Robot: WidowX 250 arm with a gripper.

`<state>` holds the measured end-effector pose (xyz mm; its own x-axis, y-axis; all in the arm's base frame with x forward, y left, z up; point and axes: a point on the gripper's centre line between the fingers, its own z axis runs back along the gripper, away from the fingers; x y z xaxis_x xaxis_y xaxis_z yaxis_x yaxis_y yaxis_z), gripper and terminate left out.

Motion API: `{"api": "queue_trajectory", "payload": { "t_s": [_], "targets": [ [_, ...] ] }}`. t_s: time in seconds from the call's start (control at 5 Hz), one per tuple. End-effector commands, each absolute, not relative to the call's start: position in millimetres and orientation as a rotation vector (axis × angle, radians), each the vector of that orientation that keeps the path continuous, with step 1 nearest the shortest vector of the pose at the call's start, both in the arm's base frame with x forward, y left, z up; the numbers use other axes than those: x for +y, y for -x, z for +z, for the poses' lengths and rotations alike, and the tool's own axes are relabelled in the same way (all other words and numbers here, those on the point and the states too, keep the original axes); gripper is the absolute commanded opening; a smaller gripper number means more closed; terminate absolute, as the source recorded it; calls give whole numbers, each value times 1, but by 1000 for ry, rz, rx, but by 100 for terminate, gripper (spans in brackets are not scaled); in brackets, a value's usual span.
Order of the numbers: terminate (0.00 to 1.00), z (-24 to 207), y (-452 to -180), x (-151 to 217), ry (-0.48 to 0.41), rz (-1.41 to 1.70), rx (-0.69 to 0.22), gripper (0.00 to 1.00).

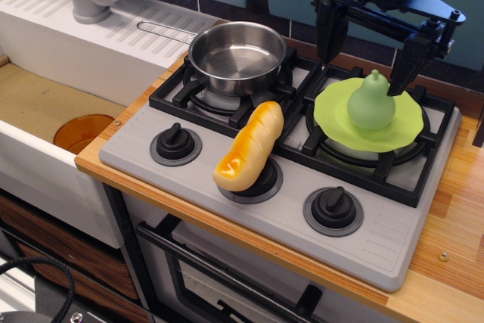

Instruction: Put pear on plate and bread in pot or pan on stove

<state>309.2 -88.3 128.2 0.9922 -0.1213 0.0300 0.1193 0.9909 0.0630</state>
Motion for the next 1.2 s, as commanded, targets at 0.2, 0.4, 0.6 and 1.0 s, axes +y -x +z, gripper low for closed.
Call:
{"api": "queue_trajectory", "payload": {
  "t_s": [0.2, 0.4, 0.6, 1.0],
  "targets": [
    [0, 145, -317, -32, -174, -79, -290, 100],
    [0, 136, -318, -20, -266, -73, -316, 100],
    [0, 127, -315, -14, -255, -45, -296, 100],
    [0, 103, -302, -6, -199, -26, -280, 100]
  ]
}}
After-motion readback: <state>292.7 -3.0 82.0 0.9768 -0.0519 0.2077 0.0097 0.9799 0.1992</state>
